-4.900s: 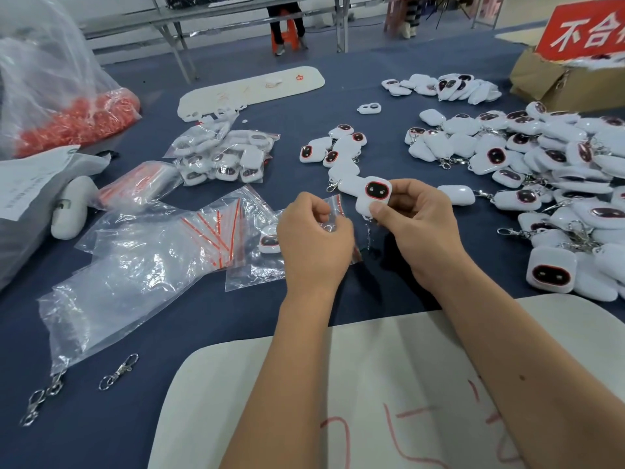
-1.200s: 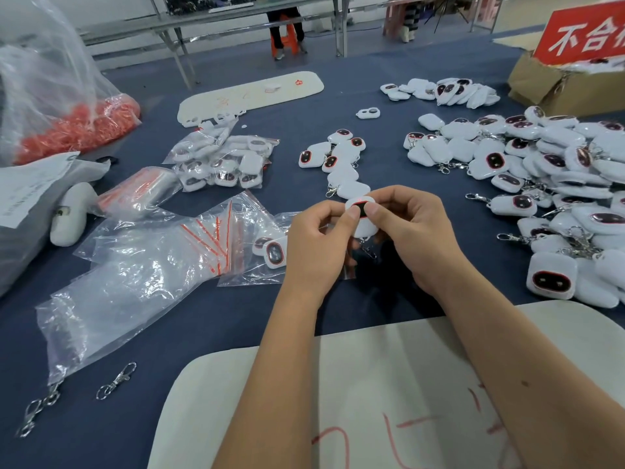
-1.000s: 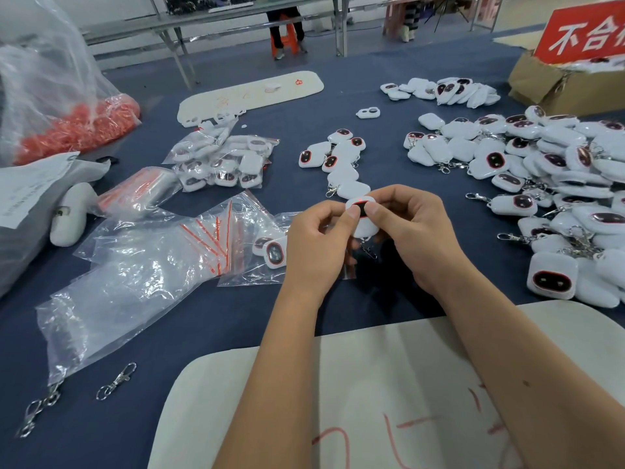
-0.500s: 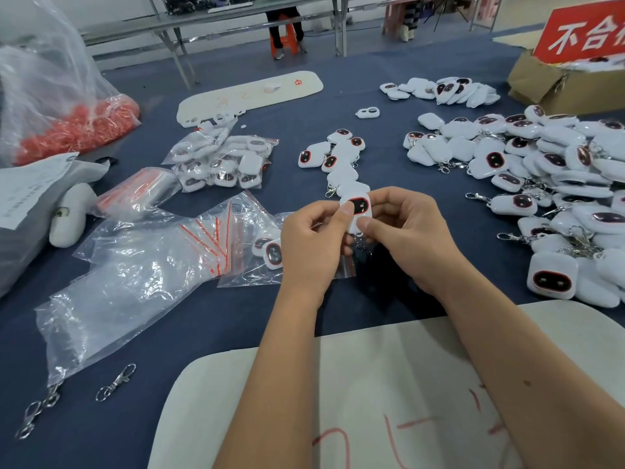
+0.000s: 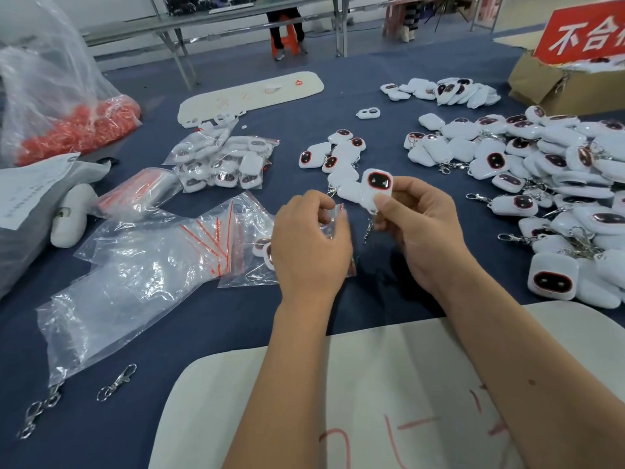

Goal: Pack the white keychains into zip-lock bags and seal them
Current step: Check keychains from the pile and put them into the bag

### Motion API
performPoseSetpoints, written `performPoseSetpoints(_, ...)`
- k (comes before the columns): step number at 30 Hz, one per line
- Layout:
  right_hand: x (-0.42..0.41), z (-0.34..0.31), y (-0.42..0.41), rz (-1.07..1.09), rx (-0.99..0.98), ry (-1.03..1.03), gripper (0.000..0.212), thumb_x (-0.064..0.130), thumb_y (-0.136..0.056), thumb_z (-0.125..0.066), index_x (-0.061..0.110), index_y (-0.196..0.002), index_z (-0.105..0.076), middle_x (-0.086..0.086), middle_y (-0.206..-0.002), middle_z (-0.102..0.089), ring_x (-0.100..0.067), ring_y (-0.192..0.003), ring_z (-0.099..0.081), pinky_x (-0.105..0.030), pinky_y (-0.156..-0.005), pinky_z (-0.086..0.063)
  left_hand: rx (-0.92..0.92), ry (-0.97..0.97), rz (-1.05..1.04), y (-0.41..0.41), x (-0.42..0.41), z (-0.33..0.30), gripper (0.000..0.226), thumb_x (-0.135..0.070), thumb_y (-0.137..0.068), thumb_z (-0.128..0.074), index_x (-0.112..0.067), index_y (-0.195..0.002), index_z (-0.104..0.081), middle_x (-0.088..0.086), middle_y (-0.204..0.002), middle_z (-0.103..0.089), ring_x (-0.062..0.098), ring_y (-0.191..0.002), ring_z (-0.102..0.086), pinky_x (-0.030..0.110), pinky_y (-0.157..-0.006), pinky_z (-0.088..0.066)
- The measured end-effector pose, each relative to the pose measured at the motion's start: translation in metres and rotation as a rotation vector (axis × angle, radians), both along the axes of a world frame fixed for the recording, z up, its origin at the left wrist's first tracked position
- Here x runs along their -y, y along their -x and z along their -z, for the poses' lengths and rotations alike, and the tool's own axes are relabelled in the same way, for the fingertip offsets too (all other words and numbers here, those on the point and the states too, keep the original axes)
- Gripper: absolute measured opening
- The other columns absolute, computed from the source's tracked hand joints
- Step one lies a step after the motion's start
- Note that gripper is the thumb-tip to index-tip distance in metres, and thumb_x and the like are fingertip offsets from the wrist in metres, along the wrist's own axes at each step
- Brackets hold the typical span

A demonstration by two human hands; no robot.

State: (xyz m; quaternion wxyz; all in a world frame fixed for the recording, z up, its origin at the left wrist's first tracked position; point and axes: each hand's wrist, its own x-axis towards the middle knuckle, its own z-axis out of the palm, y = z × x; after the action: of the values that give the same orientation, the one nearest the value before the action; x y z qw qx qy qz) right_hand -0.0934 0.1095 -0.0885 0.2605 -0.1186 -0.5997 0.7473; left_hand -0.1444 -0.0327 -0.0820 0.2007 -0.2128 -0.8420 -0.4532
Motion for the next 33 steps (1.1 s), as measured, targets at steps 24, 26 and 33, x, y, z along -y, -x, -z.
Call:
performPoseSetpoints(24,0.026,0.005,0.006,-0.218,0.126,-0.196,0.008,0.009,-0.102,-0.066,0.002,-0.106,-0.066,-0.017,-0.089,-0.078,-0.023,-0.080,-0.074,-0.042,-0.079,-0.063,0.090,-0.466,-0.031,0.000,-0.001,-0.007,0.012,-0.002,-0.086,-0.075,-0.012,-0.081,-0.071,-0.011,-0.070,-0.067,0.003,-0.062,-0.062,0.013,-0.062,-0.047)
performPoseSetpoints(26,0.028,0.005,0.006,-0.212,0.156,-0.312,0.003,0.007,-0.099,-0.069,0.005,-0.099,-0.073,-0.018,-0.086,-0.077,-0.021,-0.075,-0.071,-0.041,-0.077,-0.060,0.034,-0.463,-0.016,-0.002,-0.002,-0.006,0.014,-0.002,-0.086,-0.074,-0.015,-0.080,-0.070,-0.012,-0.070,-0.067,0.007,-0.064,-0.064,0.014,-0.062,-0.048)
performPoseSetpoints(33,0.031,0.006,0.005,-0.101,0.139,-0.395,0.010,0.003,-0.096,-0.073,0.008,-0.103,-0.078,-0.017,-0.075,-0.075,-0.011,-0.059,-0.069,-0.025,-0.062,-0.055,-0.118,-0.348,0.029,-0.004,-0.004,-0.003,0.008,-0.007,-0.085,-0.071,-0.014,-0.081,-0.069,-0.008,-0.075,-0.068,0.014,-0.070,-0.064,0.020,-0.063,-0.050)
